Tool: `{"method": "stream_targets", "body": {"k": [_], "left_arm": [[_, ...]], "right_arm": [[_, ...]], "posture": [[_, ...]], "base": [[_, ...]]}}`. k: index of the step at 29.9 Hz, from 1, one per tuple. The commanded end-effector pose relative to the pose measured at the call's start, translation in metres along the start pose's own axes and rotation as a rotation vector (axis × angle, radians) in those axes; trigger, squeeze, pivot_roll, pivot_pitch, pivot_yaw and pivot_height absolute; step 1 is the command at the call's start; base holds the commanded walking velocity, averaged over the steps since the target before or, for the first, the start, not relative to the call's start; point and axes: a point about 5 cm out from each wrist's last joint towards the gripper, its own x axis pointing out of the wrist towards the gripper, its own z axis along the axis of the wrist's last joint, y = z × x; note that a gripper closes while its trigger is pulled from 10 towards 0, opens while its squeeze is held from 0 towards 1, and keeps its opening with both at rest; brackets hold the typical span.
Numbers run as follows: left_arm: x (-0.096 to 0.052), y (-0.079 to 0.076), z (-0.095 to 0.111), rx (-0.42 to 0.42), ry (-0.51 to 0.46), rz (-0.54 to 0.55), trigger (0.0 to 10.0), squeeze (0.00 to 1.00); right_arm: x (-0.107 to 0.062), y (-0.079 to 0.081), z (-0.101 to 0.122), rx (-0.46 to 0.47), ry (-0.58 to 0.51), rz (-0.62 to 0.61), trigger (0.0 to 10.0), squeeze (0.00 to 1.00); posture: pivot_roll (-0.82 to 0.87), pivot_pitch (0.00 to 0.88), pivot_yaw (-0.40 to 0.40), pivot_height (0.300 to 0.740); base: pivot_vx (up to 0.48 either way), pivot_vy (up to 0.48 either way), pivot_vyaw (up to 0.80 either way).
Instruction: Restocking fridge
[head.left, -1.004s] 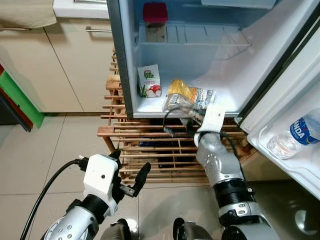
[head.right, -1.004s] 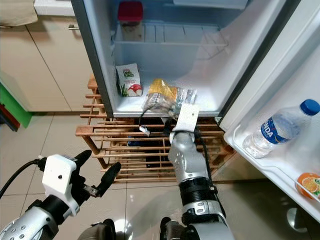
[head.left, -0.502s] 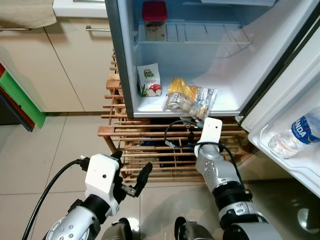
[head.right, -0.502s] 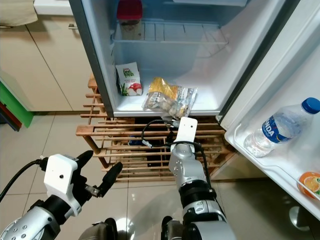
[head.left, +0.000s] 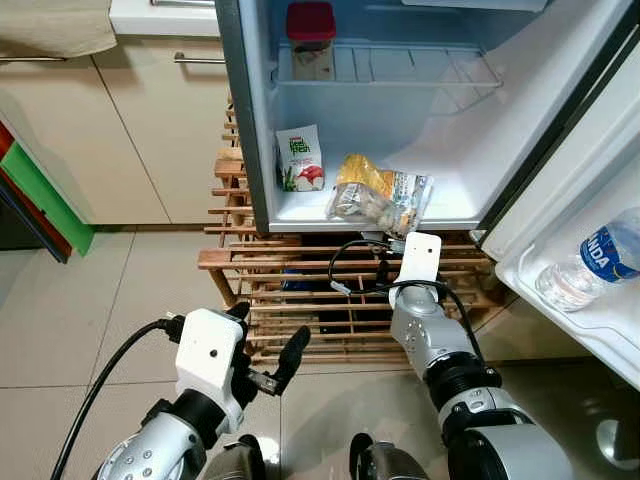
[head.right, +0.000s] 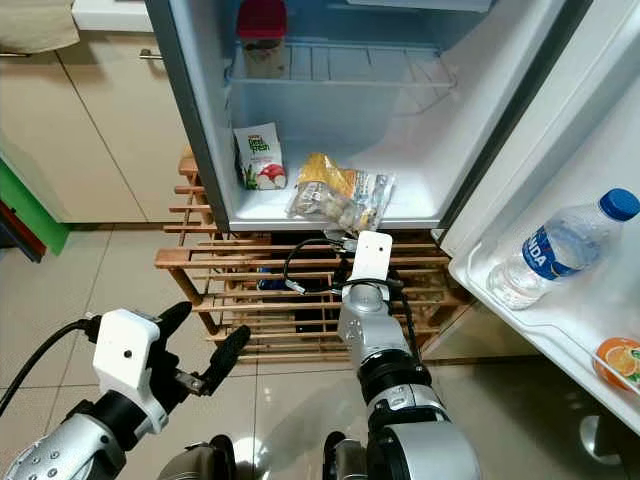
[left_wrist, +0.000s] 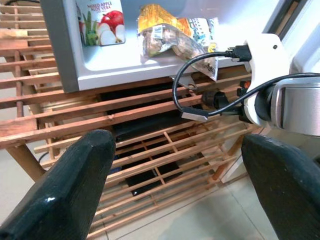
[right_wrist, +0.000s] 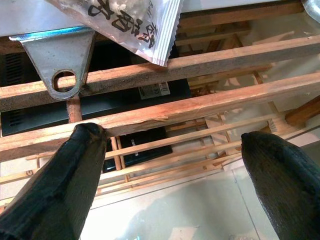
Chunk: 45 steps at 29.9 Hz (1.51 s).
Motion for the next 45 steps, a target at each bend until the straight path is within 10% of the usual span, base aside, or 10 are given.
{"method": "stream_targets", "body": {"k": [1, 16, 45], "left_arm": [[-0.002, -0.002, -0.003, -0.002, 0.014, -0.002, 10.0, 0.0], [0.005, -0.01, -0.015, -0.072, 0.031, -0.026, 10.0, 0.0], [0.004, 0.009, -0.004, -0.02, -0.036, 0.033, 10.0, 0.0]], "right_arm": [[-0.003, -0.008, 0.022, 0.019, -0.102, -0.026, 10.0, 0.0], [-0.089, -0.05, -0.021, -0.09, -0.055, 0.125, 10.0, 0.0], [-0.013, 0.016, 0.015, -0.092, -0.285, 0.14, 10.0, 0.0]], "posture": [[0.01, 0.238, -0.037, 0.74], [-0.07, 0.179, -0.067, 0.74], [0.03, 0.243, 0.016, 0.74]], "base": [[0.0, 0.0, 0.0], [0.0, 0.0, 0.0], [0.0, 0.0, 0.0]]}}
